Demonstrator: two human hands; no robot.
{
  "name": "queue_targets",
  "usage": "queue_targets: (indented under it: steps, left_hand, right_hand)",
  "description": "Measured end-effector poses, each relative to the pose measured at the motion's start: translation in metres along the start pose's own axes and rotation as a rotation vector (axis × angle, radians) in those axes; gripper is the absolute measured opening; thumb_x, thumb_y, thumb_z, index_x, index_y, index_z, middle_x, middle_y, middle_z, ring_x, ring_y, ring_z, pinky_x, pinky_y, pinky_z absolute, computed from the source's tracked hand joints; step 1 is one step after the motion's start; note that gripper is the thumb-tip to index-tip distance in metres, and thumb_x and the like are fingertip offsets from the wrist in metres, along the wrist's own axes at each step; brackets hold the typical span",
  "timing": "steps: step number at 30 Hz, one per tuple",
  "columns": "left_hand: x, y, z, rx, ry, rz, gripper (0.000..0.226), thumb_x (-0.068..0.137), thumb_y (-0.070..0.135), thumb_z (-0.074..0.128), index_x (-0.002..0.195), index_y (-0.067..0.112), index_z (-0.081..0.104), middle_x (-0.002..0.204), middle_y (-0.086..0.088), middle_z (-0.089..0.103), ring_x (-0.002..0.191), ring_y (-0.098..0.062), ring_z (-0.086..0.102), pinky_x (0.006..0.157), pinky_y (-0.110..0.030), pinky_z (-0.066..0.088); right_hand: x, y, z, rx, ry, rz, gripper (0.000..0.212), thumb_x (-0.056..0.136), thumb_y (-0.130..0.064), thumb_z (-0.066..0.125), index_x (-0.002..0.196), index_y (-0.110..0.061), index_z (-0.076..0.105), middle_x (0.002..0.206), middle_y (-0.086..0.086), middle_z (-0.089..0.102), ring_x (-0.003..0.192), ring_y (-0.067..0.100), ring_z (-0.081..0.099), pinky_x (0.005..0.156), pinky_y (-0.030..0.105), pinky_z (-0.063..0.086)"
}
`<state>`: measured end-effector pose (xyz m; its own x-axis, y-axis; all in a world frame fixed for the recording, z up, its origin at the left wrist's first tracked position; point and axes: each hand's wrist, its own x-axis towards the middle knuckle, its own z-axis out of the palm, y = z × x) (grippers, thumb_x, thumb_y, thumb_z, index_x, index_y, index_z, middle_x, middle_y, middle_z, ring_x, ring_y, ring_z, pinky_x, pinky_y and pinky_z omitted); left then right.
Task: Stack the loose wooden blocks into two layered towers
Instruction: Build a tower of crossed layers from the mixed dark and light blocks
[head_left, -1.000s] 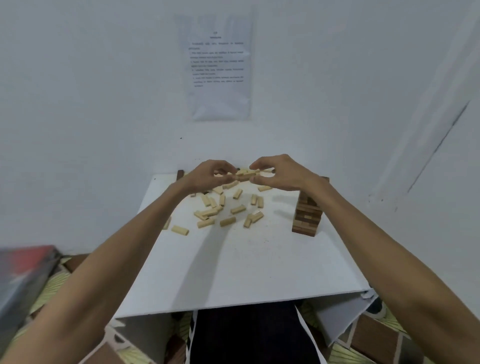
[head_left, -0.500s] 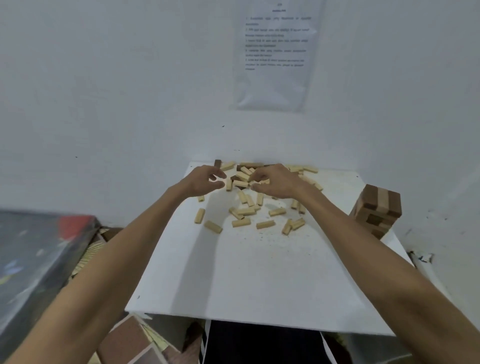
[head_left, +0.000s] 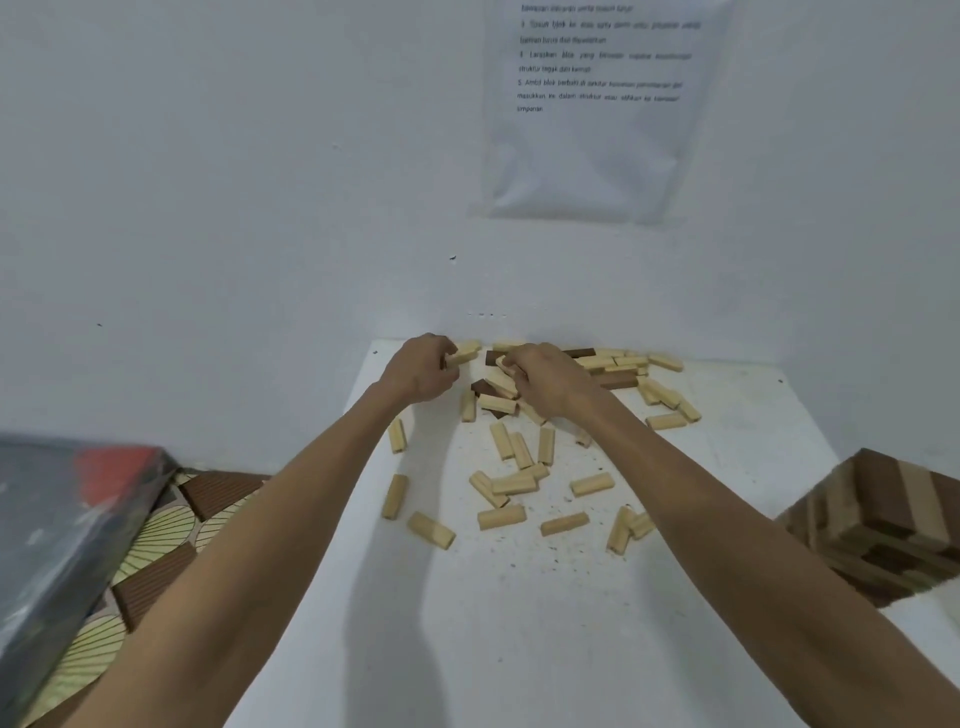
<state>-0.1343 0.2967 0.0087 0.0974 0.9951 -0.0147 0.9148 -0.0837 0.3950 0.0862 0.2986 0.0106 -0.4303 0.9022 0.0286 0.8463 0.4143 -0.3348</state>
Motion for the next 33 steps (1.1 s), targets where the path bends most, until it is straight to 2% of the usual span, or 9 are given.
queue_targets:
  steps: [3, 7, 10, 15, 18, 22, 27, 30, 33]
  left_hand:
    - [0.01, -0.007, 0.01, -0.018, 0.039, -0.013, 0.019, 0.091, 0.016, 0.057, 0.074, 0.018, 0.048, 0.09, -0.006, 0.055, 0.079, -0.026, 0.05, 0.062, -0.032, 0.034]
    - [0.016, -0.014, 0.022, -0.07, 0.125, -0.024, 0.012, 0.093, 0.014, 0.056, 0.086, 0.008, 0.065, 0.103, -0.007, 0.061, 0.086, -0.028, 0.06, 0.07, -0.035, 0.047]
    - [0.015, -0.014, 0.027, -0.109, 0.185, -0.023, 0.01, 0.092, 0.013, 0.062, 0.089, 0.009, 0.07, 0.106, -0.006, 0.062, 0.089, -0.027, 0.061, 0.078, -0.039, 0.053]
    - [0.008, -0.008, 0.036, -0.192, 0.232, -0.037, 0.009, 0.09, 0.008, 0.068, 0.099, 0.007, 0.072, 0.109, -0.008, 0.061, 0.091, -0.024, 0.061, 0.083, -0.034, 0.05]
    - [0.001, -0.005, 0.038, -0.27, 0.25, -0.089, 0.015, 0.085, -0.002, 0.066, 0.097, 0.007, 0.07, 0.108, -0.005, 0.059, 0.089, -0.021, 0.061, 0.075, -0.023, 0.044]
    - [-0.01, -0.005, 0.038, -0.309, 0.296, -0.114, 0.016, 0.085, 0.0, 0.067, 0.1, 0.007, 0.068, 0.106, -0.004, 0.061, 0.082, -0.013, 0.058, 0.071, -0.02, 0.041]
    - [-0.022, -0.007, 0.038, -0.361, 0.341, -0.036, 0.024, 0.081, 0.002, 0.071, 0.105, 0.007, 0.067, 0.102, -0.005, 0.069, 0.092, -0.021, 0.064, 0.085, -0.038, 0.056]
    - [-0.031, -0.004, 0.037, -0.388, 0.324, 0.051, 0.021, 0.082, 0.004, 0.073, 0.102, 0.01, 0.068, 0.099, -0.002, 0.069, 0.088, -0.017, 0.064, 0.083, -0.034, 0.056]
    - [-0.036, 0.002, 0.036, -0.392, 0.341, 0.138, 0.019, 0.083, 0.001, 0.07, 0.099, 0.012, 0.068, 0.099, -0.003, 0.067, 0.084, -0.012, 0.062, 0.078, -0.026, 0.053]
  right_hand:
    - [0.012, 0.012, 0.01, -0.039, 0.019, -0.042, 0.031, 0.101, -0.004, 0.047, 0.125, -0.002, 0.067, 0.122, 0.014, 0.065, 0.112, 0.033, 0.059, 0.089, 0.042, 0.051]
    - [0.019, 0.02, 0.017, -0.074, 0.097, -0.047, 0.038, 0.099, 0.003, 0.046, 0.132, -0.004, 0.064, 0.135, 0.013, 0.06, 0.124, 0.033, 0.051, 0.091, 0.04, 0.047]
    - [0.024, 0.02, 0.017, -0.103, 0.109, -0.024, 0.04, 0.096, 0.005, 0.046, 0.129, -0.009, 0.064, 0.13, 0.013, 0.064, 0.115, 0.032, 0.055, 0.085, 0.044, 0.051]
    - [0.025, 0.022, 0.018, -0.013, 0.139, 0.021, 0.039, 0.098, -0.004, 0.052, 0.136, -0.011, 0.056, 0.123, 0.012, 0.065, 0.11, 0.031, 0.057, 0.08, 0.04, 0.05]
    - [0.022, 0.026, 0.017, 0.017, 0.149, 0.061, 0.038, 0.101, -0.01, 0.053, 0.139, -0.009, 0.052, 0.119, 0.015, 0.065, 0.106, 0.029, 0.059, 0.074, 0.034, 0.043]
    - [0.018, 0.025, 0.012, -0.009, 0.161, 0.079, 0.042, 0.102, -0.005, 0.053, 0.143, -0.008, 0.048, 0.124, 0.014, 0.064, 0.106, 0.029, 0.06, 0.075, 0.037, 0.05]
    - [0.002, 0.023, 0.014, 0.001, 0.247, 0.053, 0.038, 0.101, -0.006, 0.053, 0.139, -0.007, 0.052, 0.119, 0.014, 0.068, 0.102, 0.031, 0.063, 0.073, 0.041, 0.053]
    - [-0.009, 0.022, 0.015, 0.012, 0.285, 0.025, 0.039, 0.099, -0.009, 0.056, 0.137, -0.007, 0.053, 0.113, 0.014, 0.069, 0.097, 0.03, 0.063, 0.072, 0.045, 0.055]
    - [-0.015, 0.018, 0.015, 0.038, 0.311, 0.011, 0.039, 0.098, -0.016, 0.06, 0.137, -0.01, 0.054, 0.11, 0.01, 0.07, 0.096, 0.028, 0.064, 0.067, 0.038, 0.051]
